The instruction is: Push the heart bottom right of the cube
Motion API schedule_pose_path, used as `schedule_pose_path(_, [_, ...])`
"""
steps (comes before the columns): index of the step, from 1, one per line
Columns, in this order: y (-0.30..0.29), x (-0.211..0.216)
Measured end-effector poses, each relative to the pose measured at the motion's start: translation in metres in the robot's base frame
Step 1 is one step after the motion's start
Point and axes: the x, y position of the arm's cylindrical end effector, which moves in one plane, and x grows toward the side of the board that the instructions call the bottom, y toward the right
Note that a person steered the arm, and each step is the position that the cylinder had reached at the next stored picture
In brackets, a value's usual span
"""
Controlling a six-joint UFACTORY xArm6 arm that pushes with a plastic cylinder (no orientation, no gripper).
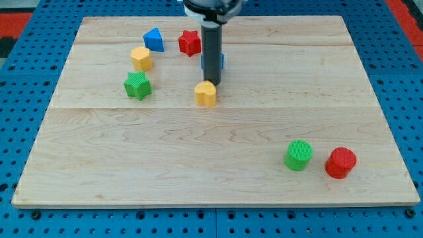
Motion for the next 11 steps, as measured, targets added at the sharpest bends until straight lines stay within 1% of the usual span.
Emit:
schedule_pose_path(1, [0.059,0.001])
schedule_pose_path(2, [0.051,0.016])
schedule_pose_path(3, [0.035,0.056])
schedule_pose_path(4, [-0.029,0.076])
schedule_pose_path(5, [-0.07,0.031])
schedule_pose_path(6, [-0.037,0.022])
schedule_pose_path(7, [-0.036,0.038])
schedule_pose_path(8, [-0.037,0.043])
schedule_pose_path(9, [-0.021,0.064])
schedule_pose_path(10, [0.002,0.053])
schedule_pose_path(11, [0.041,0.03])
